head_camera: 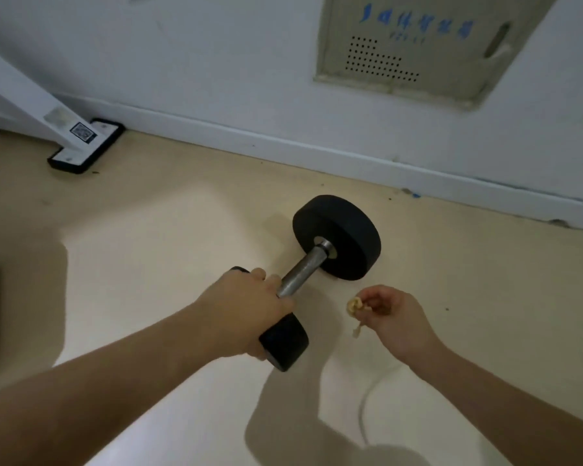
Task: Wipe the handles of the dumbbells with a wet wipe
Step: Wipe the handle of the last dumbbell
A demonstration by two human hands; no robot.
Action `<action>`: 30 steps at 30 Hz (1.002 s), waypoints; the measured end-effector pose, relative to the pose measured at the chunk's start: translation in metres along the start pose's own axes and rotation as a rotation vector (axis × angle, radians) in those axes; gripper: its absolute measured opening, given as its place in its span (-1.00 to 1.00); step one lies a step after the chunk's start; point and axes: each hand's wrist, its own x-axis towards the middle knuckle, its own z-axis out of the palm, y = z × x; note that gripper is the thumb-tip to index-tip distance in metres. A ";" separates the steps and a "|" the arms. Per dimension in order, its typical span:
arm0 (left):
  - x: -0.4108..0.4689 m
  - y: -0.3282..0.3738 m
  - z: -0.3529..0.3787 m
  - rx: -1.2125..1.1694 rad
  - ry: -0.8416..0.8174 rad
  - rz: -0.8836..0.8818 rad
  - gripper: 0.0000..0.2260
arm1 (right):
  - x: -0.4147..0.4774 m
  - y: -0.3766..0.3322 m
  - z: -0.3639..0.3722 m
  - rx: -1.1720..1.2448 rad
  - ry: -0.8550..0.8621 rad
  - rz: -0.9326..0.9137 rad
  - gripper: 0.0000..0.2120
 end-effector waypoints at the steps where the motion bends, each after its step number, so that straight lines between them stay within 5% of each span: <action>1: -0.003 -0.002 0.001 -0.056 0.017 -0.044 -0.33 | 0.000 0.009 0.002 0.008 0.005 -0.027 -0.91; 6: -0.023 0.012 0.007 -0.454 0.000 -0.377 -0.24 | -0.013 0.029 0.008 0.168 0.055 -0.048 -0.91; 14: -0.032 0.065 0.003 -0.242 0.109 -0.456 -0.22 | 0.007 0.014 0.038 0.113 0.201 -0.217 -0.89; 21: -0.030 0.092 -0.007 -0.050 0.001 -0.390 -0.25 | 0.038 0.029 0.054 -0.151 0.303 -0.479 -0.80; 26: -0.031 0.095 -0.002 -0.069 -0.036 -0.419 -0.27 | 0.015 0.033 0.064 -0.098 0.016 -0.569 -0.82; 30: -0.031 0.093 0.006 -0.069 0.056 -0.426 -0.21 | 0.023 0.021 0.059 -0.377 -0.130 -0.735 -0.84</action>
